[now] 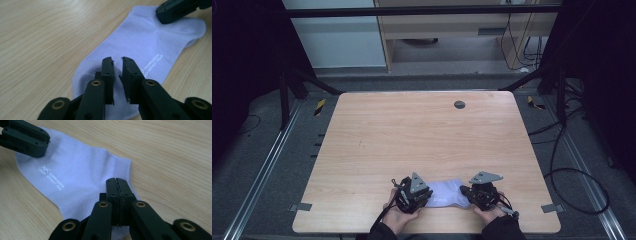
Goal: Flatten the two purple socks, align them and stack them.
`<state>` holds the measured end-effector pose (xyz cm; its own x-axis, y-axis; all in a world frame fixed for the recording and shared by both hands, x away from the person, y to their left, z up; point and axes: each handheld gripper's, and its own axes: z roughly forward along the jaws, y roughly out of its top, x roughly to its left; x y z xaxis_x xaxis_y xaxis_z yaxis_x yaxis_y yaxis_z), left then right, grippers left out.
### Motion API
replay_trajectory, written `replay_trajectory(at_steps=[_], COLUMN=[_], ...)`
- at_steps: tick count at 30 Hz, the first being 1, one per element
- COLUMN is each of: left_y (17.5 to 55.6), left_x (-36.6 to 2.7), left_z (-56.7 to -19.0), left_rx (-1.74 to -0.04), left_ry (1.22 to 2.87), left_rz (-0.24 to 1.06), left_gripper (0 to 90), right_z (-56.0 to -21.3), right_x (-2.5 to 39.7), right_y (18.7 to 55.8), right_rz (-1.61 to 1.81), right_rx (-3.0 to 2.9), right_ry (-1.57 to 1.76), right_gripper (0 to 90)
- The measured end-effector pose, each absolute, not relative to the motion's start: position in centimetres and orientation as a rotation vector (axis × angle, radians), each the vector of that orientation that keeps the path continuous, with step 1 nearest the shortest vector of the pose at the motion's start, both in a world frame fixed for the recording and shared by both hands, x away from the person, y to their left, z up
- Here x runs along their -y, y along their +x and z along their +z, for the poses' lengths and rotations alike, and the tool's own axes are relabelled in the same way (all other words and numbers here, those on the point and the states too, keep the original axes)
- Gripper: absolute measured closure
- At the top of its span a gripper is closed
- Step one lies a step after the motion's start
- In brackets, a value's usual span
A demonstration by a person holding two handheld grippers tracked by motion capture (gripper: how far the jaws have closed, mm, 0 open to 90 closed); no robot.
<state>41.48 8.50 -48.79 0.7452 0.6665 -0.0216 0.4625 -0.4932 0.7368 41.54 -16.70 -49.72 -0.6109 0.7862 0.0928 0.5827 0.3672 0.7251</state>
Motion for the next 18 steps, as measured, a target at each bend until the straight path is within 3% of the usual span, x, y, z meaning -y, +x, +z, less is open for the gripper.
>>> replay_trajectory(at_steps=[5, 12, 15, 18], left_y=[42.0, 43.3, 43.9, 44.5], left_x=[-10.4, -14.3, -16.1, -17.9], left_z=[-47.0, -45.8, -45.9, -46.0], left_rx=[-0.864, -0.937, -0.979, -1.035], left_ry=[2.098, 2.019, 2.011, 1.983], left_rz=[0.386, 0.467, 0.491, 0.495], left_gripper=[68.6, 49.9, 43.2, 42.7], right_z=[-48.6, -48.2, -48.4, -48.7], right_x=[18.2, 21.8, 23.1, 24.1], right_y=[41.7, 42.7, 43.0, 43.3], right_rz=[1.178, 1.174, 1.160, 1.129], right_rx=[-2.259, -2.042, -2.002, -1.968], right_ry=[1.229, 1.313, 1.351, 1.399], right_gripper=[81.5, 46.4, 37.3, 31.3])
